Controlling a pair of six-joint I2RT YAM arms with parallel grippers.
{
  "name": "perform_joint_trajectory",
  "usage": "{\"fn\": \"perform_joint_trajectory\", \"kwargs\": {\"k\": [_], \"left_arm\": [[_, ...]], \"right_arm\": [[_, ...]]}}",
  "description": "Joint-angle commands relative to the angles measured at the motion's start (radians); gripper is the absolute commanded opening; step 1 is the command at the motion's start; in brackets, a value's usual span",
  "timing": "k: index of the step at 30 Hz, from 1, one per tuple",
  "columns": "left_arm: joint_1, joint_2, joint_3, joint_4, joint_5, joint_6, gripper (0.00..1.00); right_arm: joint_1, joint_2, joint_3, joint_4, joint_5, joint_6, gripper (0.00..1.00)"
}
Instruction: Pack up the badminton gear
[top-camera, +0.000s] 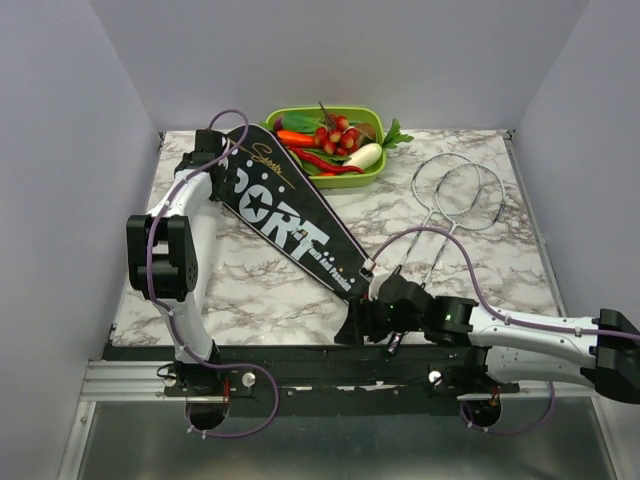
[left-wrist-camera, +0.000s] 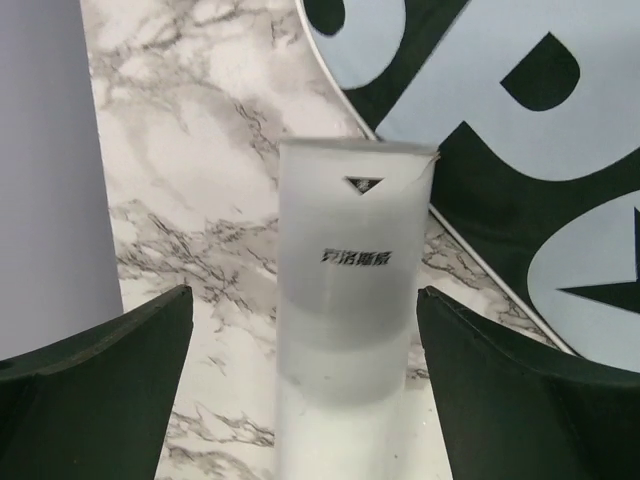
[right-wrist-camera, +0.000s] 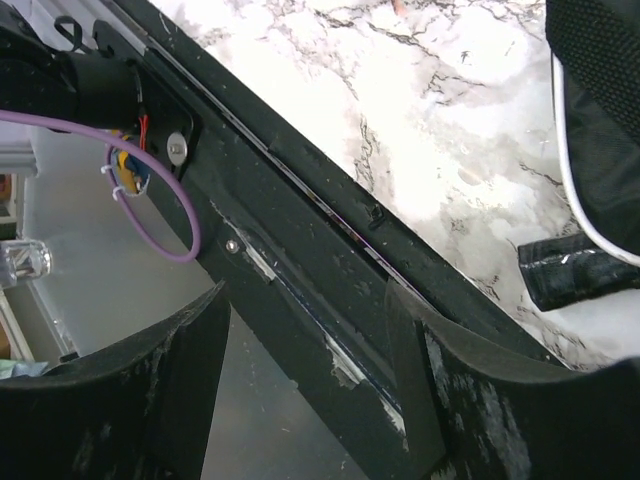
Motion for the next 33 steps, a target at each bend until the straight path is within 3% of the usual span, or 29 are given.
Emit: {"fn": "perform_joint_trajectory", "kwargs": {"k": [1,10,16,20,26,29,33], "left_arm": [[0.002,-0.041,0.007,0.086,-0.002,0.077,0.99],[-0.009,-0.246,0.056,0.05,0.092,-0.059,0.99],[-0.047,-0.528,-0.132,0.098,0.26,-0.243,0.99],[-0.159,-0.696,-0.308,0.118,0.333,-0.311,0.99],[-0.322,-0.906,-0.555,0.129,0.34,-0.374,0.99],[-0.383,-1.007,-0.668,0.144,0.34,-0.42,0.99],[-0.437,-1.084,-0.735,0.12,0.339,-0.461,0.99]], "right_arm": [[0.006,0.035,-0.026,0.096,-0.062,0.018,0.72],[0.008,0.095,0.037,0.064,-0.03,0.021,0.73],[0.006,0.089,0.178,-0.12,0.189,-0.014,0.76],[-0.056,0.085,0.305,-0.253,0.31,-0.08,0.83],[-0.334,0.091,0.366,-0.214,0.179,-0.252,0.93],[-0.443,0.189,0.423,-0.186,0.096,-0.338,0.95],[-0.553,0.346,0.494,-0.117,-0.157,-0.416,0.98]]}}
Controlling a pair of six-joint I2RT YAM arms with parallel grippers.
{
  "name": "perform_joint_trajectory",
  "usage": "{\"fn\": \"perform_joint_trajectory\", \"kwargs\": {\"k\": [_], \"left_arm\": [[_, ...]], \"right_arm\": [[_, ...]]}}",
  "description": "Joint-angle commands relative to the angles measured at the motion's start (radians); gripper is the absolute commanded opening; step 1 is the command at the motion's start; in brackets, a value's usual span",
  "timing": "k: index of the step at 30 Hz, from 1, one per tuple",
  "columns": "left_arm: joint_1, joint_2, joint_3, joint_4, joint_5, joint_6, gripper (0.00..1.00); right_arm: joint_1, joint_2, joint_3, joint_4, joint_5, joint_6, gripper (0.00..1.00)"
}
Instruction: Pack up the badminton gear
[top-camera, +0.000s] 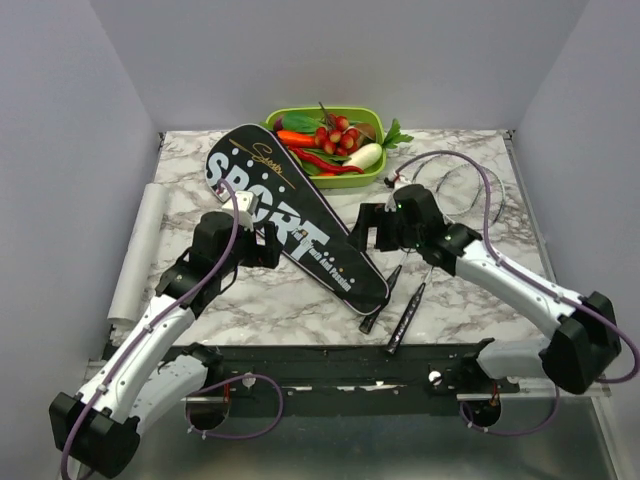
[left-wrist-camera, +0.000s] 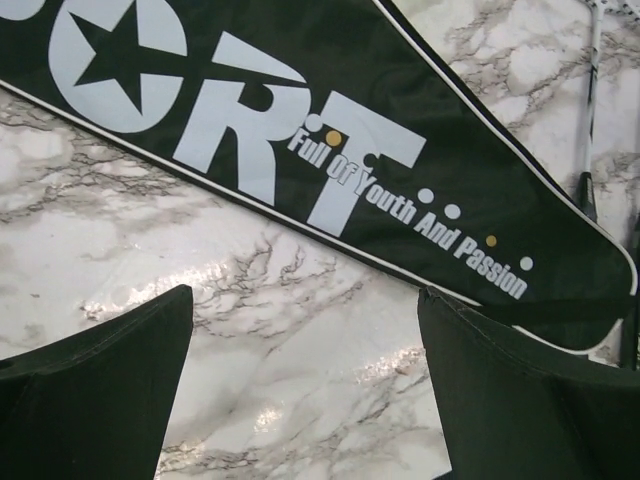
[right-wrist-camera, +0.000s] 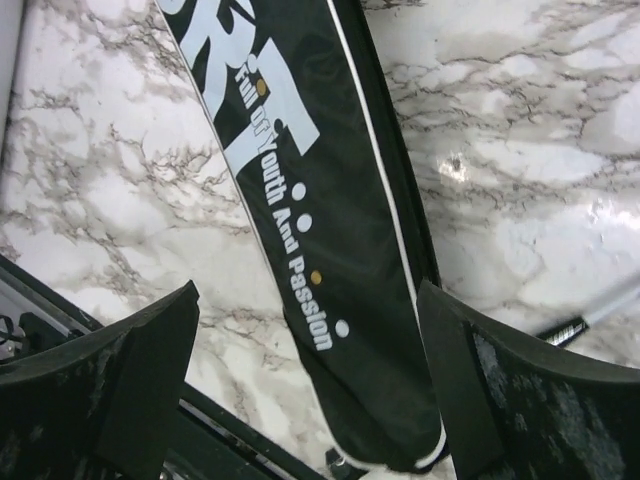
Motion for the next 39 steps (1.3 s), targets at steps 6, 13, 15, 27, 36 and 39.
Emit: {"fn": "perform_joint_trajectory", "kwargs": {"k": [6,13,15,27,36,39], "left_arm": [[-0.081,-0.13,-0.047,-0.029,0.059,-0.079,0.99],[-0.095,-0.206,-0.096,-0.027,0.09,-0.062,0.99],[-0.097,-0.223,-0.099,-0.03,0.096,-0.057,0.99],[-0.097,-0.225,-0.105,-0.032,0.111,-0.053,0.99],[-0.095,-0.223,-0.108,-0.033,0.113,-0.056,0.99],[-0.095,-0.217,-0.108,-0.035,0.113,-0.056,0.99]], "right_arm": [[-0.155,0.389,0.231,0.055,-0.457,-0.25,0.98],[-0.235,0.568,0.329,0.082,-0.541,-0.297,1.0],[-0.247,0.623,0.362,0.082,-0.649,-0.309,1.0],[-0.255,0.863,0.529,0.113,-0.912,-0.251,1.0],[-0.178,0.912,0.538,0.166,-1.038,-0.214,0.54],[-0.155,0.903,0.534,0.199,-1.026,-0.193,0.27]]}}
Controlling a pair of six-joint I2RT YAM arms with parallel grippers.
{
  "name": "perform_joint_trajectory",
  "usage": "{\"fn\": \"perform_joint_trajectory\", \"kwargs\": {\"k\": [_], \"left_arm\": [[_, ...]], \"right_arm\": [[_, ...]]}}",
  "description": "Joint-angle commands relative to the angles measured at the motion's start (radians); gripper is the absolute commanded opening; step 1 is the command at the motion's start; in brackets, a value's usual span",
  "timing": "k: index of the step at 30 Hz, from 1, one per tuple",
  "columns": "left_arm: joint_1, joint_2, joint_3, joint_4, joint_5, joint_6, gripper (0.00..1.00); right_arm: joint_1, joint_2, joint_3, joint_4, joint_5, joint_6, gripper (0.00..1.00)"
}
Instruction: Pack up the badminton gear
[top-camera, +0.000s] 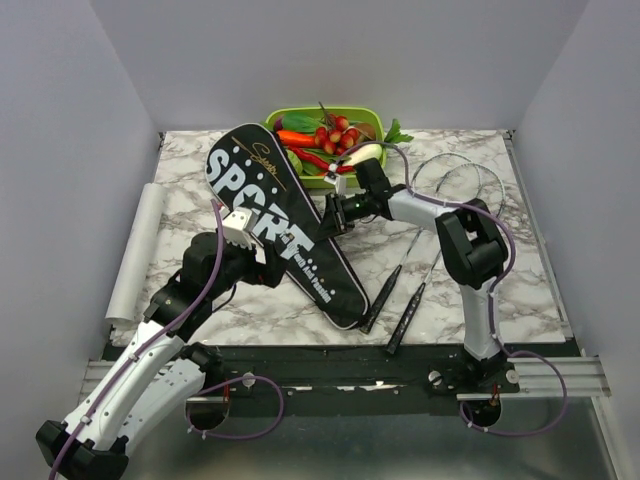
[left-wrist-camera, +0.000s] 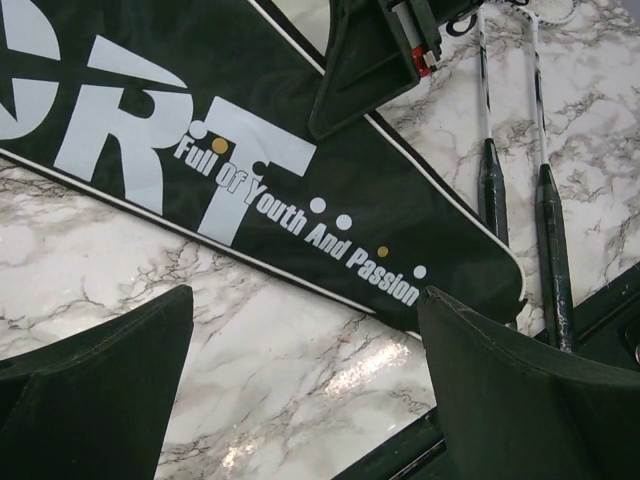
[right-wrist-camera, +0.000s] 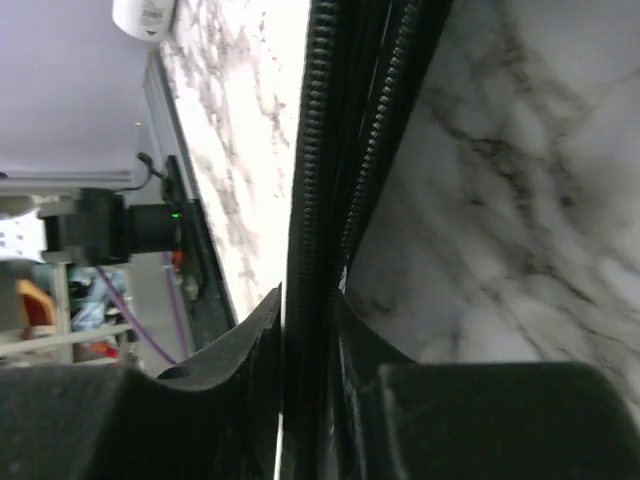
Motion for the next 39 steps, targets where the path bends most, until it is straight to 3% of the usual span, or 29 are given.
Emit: {"fn": "perform_joint_trajectory", "kwargs": {"k": [1,2,8,15,19,26,32,38,39], "left_arm": [[-0.003,0.003,-0.007,-0.018,0.02,0.002,0.99],[-0.003,0.002,-0.008,-0.02,0.018,0.002,0.99],[-0.003,0.0,-0.01,-0.023,0.007,0.002,0.99],[-0.004,-0.026,-0.013,-0.017,-0.002,0.003,0.99],[-0.003,-0.034,-0.011,-0.02,-0.017,0.005,0.99],[-0.003,-0.055,-0.011,-0.02,-0.042,0.006,0.99],[-0.003,-0.086,-0.016,-0.01,-0.063,0.005,0.99],[-0.001,-0.083,-0.013,-0.014,-0.072,0.003,0.99],[-0.001,-0.084,-0.014,-0.015,-0.074,0.003,0.99]], "right_arm": [[0.042,0.007,0.019,0.066,-0.039,0.037,0.19],[0.049,-0.006,0.017,0.068,-0.025,0.039,0.0],[0.078,-0.146,-0.064,0.169,0.038,0.063,0.01],[0.127,-0.454,-0.197,0.319,0.174,0.088,0.01],[0.131,-0.649,-0.267,0.405,0.332,0.152,0.01],[0.131,-0.83,-0.493,0.621,0.625,0.383,0.01],[0.137,-0.806,-0.74,0.926,0.796,0.647,0.01],[0.227,-0.594,-0.829,1.131,0.915,0.842,0.01],[0.239,-0.565,-0.83,1.158,0.926,0.855,0.05]]}}
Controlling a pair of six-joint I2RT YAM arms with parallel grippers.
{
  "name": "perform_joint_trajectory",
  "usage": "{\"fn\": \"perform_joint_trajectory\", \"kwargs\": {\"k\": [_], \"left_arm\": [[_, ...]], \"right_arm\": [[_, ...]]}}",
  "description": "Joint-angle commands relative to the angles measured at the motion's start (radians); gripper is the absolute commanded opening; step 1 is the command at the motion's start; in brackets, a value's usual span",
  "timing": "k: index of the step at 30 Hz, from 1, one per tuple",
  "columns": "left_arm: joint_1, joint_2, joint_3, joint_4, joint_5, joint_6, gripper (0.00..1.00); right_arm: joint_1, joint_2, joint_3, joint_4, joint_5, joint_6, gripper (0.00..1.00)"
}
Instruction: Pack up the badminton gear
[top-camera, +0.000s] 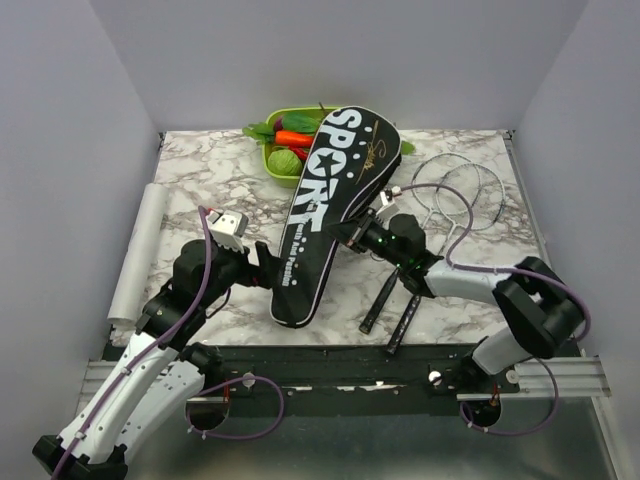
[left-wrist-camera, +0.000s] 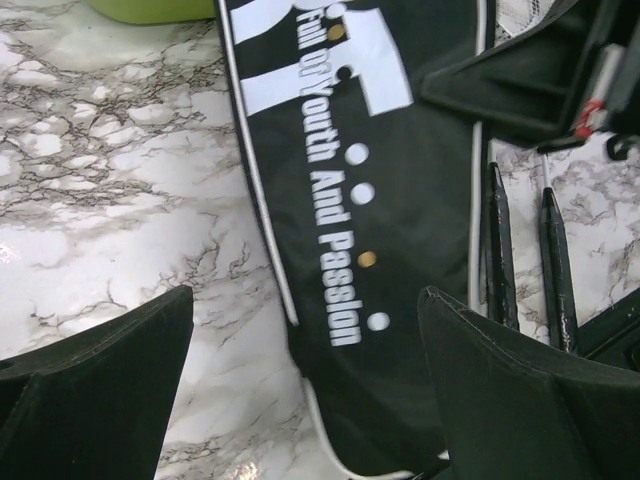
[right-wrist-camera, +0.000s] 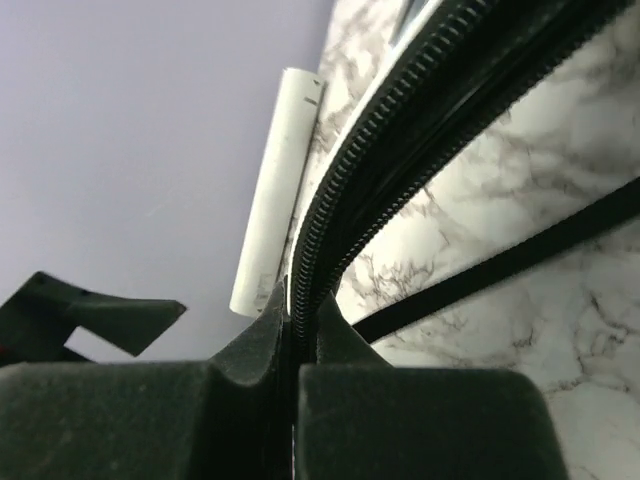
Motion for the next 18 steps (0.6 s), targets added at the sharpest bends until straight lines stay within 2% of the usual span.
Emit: {"fn": "perform_joint_trajectory", "kwargs": {"k": [1,2,5,9,12,13,15,16,18], "left_arm": [[-0.003,-0.007,-0.009,0.003,-0.028,0.003,0.99],[-0.003,-0.009,-0.009,0.004,-0.027,0.003,0.99],[-0.003,-0.007,-0.007,0.003,-0.027,-0.002,0.99],[-0.003,0.004,-0.003,0.014,0.021,0.006,0.99],[-0.003,0.004,-0.001,0.026,0.044,0.012,0.99],[-0.003,0.002,0.0,0.027,0.045,0.013,0.99],[-0.005,-0.001,0.0,0.043,0.051,0.012,0.99],[-0.005,-0.009,-0.006,0.053,0.059,0.007,0.99],[-0.008,-0.012,-0.02,0.081,0.103,-0.003,0.99]], "right_arm": [[0.072,0.154,-0.018,0.281,0.151,0.176,0.14],[0.09,0.182,-0.006,0.296,0.15,0.2,0.33],[0.112,0.252,0.014,0.324,0.138,0.234,0.52],[0.115,0.216,0.014,0.27,0.107,0.224,0.64],[0.115,0.088,-0.001,0.105,0.118,0.147,0.69],[0.117,0.04,-0.013,-0.023,0.144,0.123,0.69],[0.115,-0.095,-0.03,-0.14,0.173,0.041,0.7],[0.117,-0.14,-0.041,-0.273,0.264,0.014,0.7],[0.117,-0.229,-0.037,-0.444,0.35,-0.043,0.74]]}}
